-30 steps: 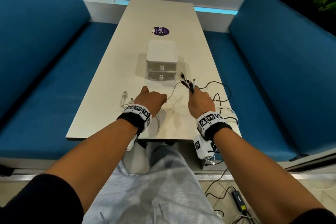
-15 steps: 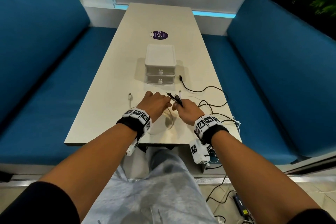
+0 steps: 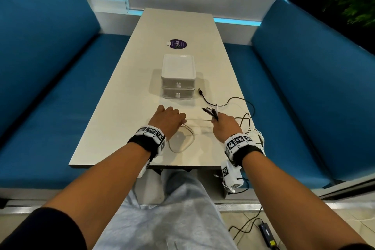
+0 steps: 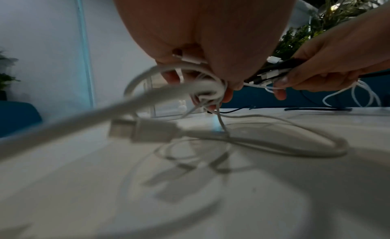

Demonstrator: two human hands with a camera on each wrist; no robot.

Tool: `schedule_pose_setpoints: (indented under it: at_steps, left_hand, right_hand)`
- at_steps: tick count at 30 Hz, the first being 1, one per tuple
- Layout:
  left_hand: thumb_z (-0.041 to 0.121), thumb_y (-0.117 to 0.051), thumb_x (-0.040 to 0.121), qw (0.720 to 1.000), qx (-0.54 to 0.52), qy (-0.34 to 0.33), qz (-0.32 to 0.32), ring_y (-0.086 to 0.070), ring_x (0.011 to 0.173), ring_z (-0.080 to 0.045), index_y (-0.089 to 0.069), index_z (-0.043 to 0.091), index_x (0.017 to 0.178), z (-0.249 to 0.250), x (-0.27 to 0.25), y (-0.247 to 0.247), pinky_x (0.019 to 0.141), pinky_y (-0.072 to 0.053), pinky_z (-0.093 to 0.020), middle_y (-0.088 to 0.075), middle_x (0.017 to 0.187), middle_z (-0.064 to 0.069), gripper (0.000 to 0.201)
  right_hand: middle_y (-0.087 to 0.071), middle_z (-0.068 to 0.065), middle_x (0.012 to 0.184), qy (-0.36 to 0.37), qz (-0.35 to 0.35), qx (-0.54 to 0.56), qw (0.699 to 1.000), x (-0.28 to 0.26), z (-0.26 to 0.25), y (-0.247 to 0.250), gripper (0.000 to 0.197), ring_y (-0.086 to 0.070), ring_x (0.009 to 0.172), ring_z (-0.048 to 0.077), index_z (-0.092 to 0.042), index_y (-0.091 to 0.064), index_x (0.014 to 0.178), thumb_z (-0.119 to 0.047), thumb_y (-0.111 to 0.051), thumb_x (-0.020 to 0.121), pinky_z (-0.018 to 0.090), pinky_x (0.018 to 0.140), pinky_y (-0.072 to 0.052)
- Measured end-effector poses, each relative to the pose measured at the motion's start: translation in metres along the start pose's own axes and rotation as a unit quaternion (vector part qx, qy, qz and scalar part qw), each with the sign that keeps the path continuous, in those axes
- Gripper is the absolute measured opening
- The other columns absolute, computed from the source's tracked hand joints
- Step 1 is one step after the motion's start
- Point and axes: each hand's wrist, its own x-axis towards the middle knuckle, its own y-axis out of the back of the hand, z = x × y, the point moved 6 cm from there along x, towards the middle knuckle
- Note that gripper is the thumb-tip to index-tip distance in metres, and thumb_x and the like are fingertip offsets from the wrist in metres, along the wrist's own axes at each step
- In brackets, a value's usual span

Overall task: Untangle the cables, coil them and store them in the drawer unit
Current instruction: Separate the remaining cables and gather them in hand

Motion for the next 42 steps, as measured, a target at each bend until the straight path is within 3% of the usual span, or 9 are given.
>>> schedule_pose_setpoints:
  at_steps: [7, 13, 17, 20, 25, 28, 31, 34, 42]
  left_hand:
    - [0.035, -0.037, 0.104, 0.998, -0.028, -0.031, 0.040, -0.055, 0.099, -0.024, -0.061, 0.022, 0.104, 0.015, 0.009, 0.014, 0.085, -0.034, -0.039, -0.065, 0.102, 0.001, 0.027]
    - [0.022, -0.053, 0.098, 0.986, -0.148, -0.043, 0.061, -0.058, 0.086, -0.031, -0.057, 0.014, 0.115, 0.004, -0.002, 0.005, 0.070, -0.047, -0.042, -0.052, 0.120, -0.006, 0.019]
    - [0.021, -0.053, 0.098, 0.960, -0.278, 0.028, 0.015, -0.060, 0.081, -0.022, -0.041, 0.026, 0.130, -0.011, -0.008, 0.003, 0.071, -0.049, -0.035, -0.061, 0.104, 0.007, 0.034]
    - [0.024, -0.050, 0.098, 0.972, -0.231, 0.038, 0.008, -0.061, 0.082, -0.025, -0.053, 0.024, 0.102, -0.017, -0.006, 0.006, 0.072, -0.041, -0.034, -0.063, 0.090, 0.007, 0.005]
    - [0.030, -0.043, 0.092, 0.998, -0.054, 0.023, 0.024, -0.061, 0.083, -0.022, -0.061, 0.027, 0.100, -0.014, -0.004, 0.010, 0.095, -0.029, -0.040, -0.064, 0.095, 0.005, 0.019]
    - [0.035, -0.050, 0.090, 0.999, -0.006, 0.034, 0.036, -0.057, 0.097, -0.020, -0.065, 0.029, 0.094, -0.015, -0.005, 0.015, 0.097, -0.025, -0.045, -0.061, 0.100, 0.007, 0.016]
    - [0.035, -0.053, 0.094, 0.999, 0.003, 0.033, 0.037, -0.053, 0.101, -0.022, -0.067, 0.030, 0.099, -0.014, -0.002, 0.022, 0.089, -0.027, -0.042, -0.056, 0.105, 0.004, 0.016]
    - [0.024, -0.047, 0.095, 0.999, 0.035, 0.026, 0.008, -0.061, 0.081, -0.023, -0.061, 0.024, 0.098, -0.008, 0.000, 0.023, 0.085, -0.024, -0.041, -0.061, 0.094, 0.003, 0.015]
    - [0.018, -0.049, 0.085, 0.995, -0.073, 0.066, 0.024, -0.062, 0.075, -0.028, -0.047, 0.013, 0.100, -0.007, 0.002, 0.024, 0.104, -0.024, -0.038, -0.068, 0.077, -0.003, 0.015]
  right_hand:
    - [-0.067, 0.019, 0.100, 0.123, 0.014, 0.106, 0.987, -0.013, -0.057, -0.014, 0.030, -0.060, 0.094, 0.039, -0.009, -0.059, 0.109, -0.030, -0.040, 0.102, 0.036, 0.071, -0.044]
    - [-0.068, 0.013, 0.096, 0.106, -0.019, 0.130, 0.986, -0.007, -0.053, -0.014, 0.028, -0.060, 0.094, 0.034, -0.011, -0.063, 0.102, -0.028, -0.040, 0.102, 0.034, 0.073, -0.041]
    - [-0.068, 0.015, 0.102, 0.096, -0.013, 0.110, 0.989, -0.003, -0.048, -0.011, 0.029, -0.060, 0.097, 0.035, -0.011, -0.062, 0.105, -0.028, -0.039, 0.101, 0.036, 0.076, -0.043]
    - [-0.067, 0.015, 0.104, 0.091, -0.023, 0.092, 0.991, -0.001, -0.043, -0.016, 0.026, -0.059, 0.098, 0.036, -0.012, -0.060, 0.105, -0.027, -0.039, 0.101, 0.037, 0.078, -0.044]
    - [-0.065, 0.015, 0.105, 0.094, -0.031, 0.073, 0.992, 0.000, -0.049, -0.018, 0.026, -0.058, 0.098, 0.036, -0.014, -0.058, 0.109, -0.029, -0.037, 0.100, 0.039, 0.079, -0.047]
    - [-0.065, 0.016, 0.103, 0.093, -0.034, 0.046, 0.994, -0.001, -0.046, -0.019, 0.029, -0.058, 0.096, 0.037, -0.012, -0.056, 0.110, -0.032, -0.036, 0.100, 0.042, 0.080, -0.049]
    - [-0.064, 0.018, 0.104, 0.078, -0.032, 0.045, 0.995, -0.001, -0.043, -0.020, 0.031, -0.058, 0.096, 0.038, -0.010, -0.056, 0.111, -0.032, -0.037, 0.100, 0.043, 0.080, -0.049]
    - [-0.065, 0.016, 0.105, 0.072, -0.030, 0.070, 0.994, -0.002, -0.046, -0.021, 0.028, -0.058, 0.096, 0.036, -0.011, -0.056, 0.110, -0.029, -0.037, 0.101, 0.041, 0.080, -0.048]
    - [-0.065, 0.017, 0.104, 0.080, -0.017, 0.089, 0.993, -0.003, -0.053, -0.017, 0.029, -0.059, 0.096, 0.037, -0.009, -0.056, 0.110, -0.030, -0.037, 0.101, 0.041, 0.080, -0.048]
